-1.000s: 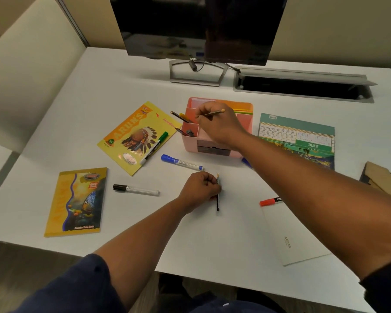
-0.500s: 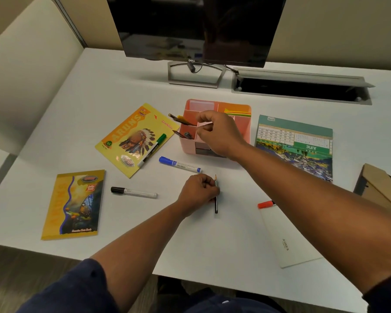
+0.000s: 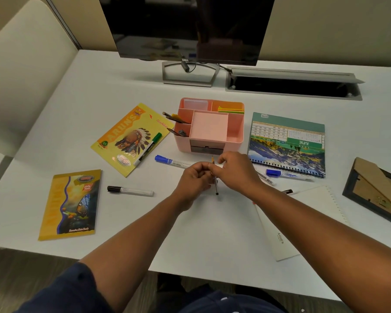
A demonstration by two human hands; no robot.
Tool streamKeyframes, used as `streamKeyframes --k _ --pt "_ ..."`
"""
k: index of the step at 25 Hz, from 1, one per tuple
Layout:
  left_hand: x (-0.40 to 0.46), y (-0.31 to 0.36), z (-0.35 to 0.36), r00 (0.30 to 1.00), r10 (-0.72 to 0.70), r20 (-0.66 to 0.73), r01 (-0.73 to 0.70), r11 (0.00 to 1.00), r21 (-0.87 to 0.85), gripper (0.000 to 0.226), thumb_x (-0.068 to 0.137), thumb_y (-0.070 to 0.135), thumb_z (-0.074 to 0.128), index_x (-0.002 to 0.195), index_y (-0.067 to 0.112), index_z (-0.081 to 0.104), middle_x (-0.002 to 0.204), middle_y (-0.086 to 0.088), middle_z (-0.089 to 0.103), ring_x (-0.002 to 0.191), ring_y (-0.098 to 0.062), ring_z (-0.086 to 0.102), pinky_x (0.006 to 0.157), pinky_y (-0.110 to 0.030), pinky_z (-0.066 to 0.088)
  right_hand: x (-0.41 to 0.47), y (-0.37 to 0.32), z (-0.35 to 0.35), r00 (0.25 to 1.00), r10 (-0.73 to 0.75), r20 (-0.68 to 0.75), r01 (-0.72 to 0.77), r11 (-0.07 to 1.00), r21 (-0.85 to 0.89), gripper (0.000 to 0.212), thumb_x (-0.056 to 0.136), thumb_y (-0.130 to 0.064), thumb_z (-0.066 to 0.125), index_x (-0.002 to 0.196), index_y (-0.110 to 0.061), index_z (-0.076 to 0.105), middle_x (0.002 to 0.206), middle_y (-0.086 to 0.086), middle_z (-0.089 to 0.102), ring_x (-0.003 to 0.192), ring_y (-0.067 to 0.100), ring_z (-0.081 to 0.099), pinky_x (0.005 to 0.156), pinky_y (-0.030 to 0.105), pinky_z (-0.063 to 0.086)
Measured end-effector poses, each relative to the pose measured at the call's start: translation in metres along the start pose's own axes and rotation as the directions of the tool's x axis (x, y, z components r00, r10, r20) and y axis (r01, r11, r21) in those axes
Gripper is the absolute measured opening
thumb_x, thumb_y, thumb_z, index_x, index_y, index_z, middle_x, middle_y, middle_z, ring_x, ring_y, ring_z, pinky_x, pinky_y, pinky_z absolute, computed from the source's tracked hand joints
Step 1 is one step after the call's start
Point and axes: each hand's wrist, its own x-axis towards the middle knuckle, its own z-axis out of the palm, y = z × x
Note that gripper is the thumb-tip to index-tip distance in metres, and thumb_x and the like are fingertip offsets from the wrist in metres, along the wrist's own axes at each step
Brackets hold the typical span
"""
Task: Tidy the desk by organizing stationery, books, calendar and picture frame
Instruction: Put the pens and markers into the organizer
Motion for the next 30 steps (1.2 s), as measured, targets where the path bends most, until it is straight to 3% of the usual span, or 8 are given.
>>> streamKeyframes --k 4,7,9,11,16,23,27,30 --pt "0.003 0.007 0.005 1.000 0.021 0.001 -0.021 0.999 0.037 0.015 0.100 0.022 0.059 0.110 0.016 0.070 0.100 -0.002 0.075 0.096 -0.022 0.071 0.082 -0.032 0.058 -0.001 -0.003 -0.013 1.000 -0.016 -0.011 0.018 0.980 0.198 0.014 0.090 -0.026 0.066 0.080 -0.018 0.071 0.075 -0.001 0.068 0.070 0.015 0.064 0.064 0.034 0.054" --pt "0.007 -0.001 0.009 0.999 -0.018 -0.041 0.021 0.996 0.090 0.020 0.100 0.029 0.060 0.106 0.014 0.073 0.102 -0.004 0.074 0.097 -0.025 0.068 0.087 -0.036 0.057 0.003 -0.015 -0.031 0.970 -0.109 -0.217 0.159 0.961 0.227 0.017 0.093 -0.022 0.064 0.082 -0.014 0.072 0.066 -0.004 0.064 0.060 0.010 0.059 0.056 0.029 0.049" --pt "0.009 -0.007 0.009 0.997 -0.051 -0.062 0.058 0.992 0.116 0.018 0.100 0.026 0.061 0.104 0.013 0.073 0.101 -0.006 0.073 0.095 -0.024 0.066 0.087 -0.034 0.056 0.007 -0.027 -0.044 0.912 -0.176 -0.371 0.290 0.915 0.281 0.019 0.095 -0.024 0.062 0.088 -0.012 0.074 0.071 -0.004 0.067 0.065 0.009 0.061 0.059 0.032 0.054" --pt "0.011 -0.010 0.009 0.996 -0.072 -0.061 0.080 0.987 0.141 0.018 0.099 0.026 0.062 0.106 0.013 0.072 0.102 -0.004 0.073 0.095 -0.021 0.065 0.087 -0.030 0.055 0.012 -0.041 -0.054 0.873 -0.234 -0.429 0.392 0.859 0.329 0.019 0.096 -0.024 0.061 0.095 -0.011 0.074 0.079 -0.003 0.070 0.072 0.010 0.064 0.065 0.034 0.058" --pt "0.009 -0.012 0.008 0.998 -0.053 -0.035 0.060 0.974 0.218 0.021 0.099 0.025 0.062 0.114 0.013 0.071 0.107 0.002 0.072 0.099 -0.014 0.065 0.092 -0.025 0.052 0.029 -0.064 -0.049 0.905 -0.305 -0.297 0.405 0.833 0.378 0.021 0.096 -0.018 0.062 0.111 -0.008 0.074 0.090 0.000 0.073 0.083 0.022 0.070 0.079 0.046 0.059" --pt "0.009 -0.015 0.005 0.999 -0.027 -0.031 0.033 0.970 0.239 0.021 0.099 0.024 0.062 0.115 0.015 0.071 0.109 0.005 0.073 0.102 -0.013 0.066 0.095 -0.025 0.051 0.041 -0.079 -0.033 0.955 -0.296 -0.024 0.294 0.932 0.213 0.033 0.101 -0.016 0.054 0.133 -0.012 0.062 0.116 0.008 0.070 0.110 0.026 0.061 0.084 0.036 0.055" --pt "0.011 -0.018 0.003 0.999 -0.008 -0.035 0.017 0.965 0.261 0.019 0.099 0.023 0.062 0.113 0.017 0.072 0.108 0.007 0.073 0.100 -0.011 0.066 0.095 -0.025 0.052 0.034 -0.067 -0.033 0.967 -0.256 0.004 0.243 0.926 0.289 0.037 0.102 -0.013 0.052 0.139 -0.010 0.056 0.119 0.007 0.069 0.107 0.023 0.065 0.092 0.043 0.057" --pt "0.010 -0.020 0.003 0.999 0.038 -0.035 -0.025 0.949 0.314 0.016 0.099 0.019 0.062 0.110 0.015 0.072 0.107 0.007 0.073 0.100 -0.009 0.066 0.095 -0.023 0.051 0.018 -0.035 -0.031 0.980 -0.195 -0.031 0.193 0.915 0.353 0.034 0.099 -0.014 0.058 0.132 -0.011 0.061 0.103 0.002 0.071 0.092 0.015 0.070 0.090 0.041 0.059"
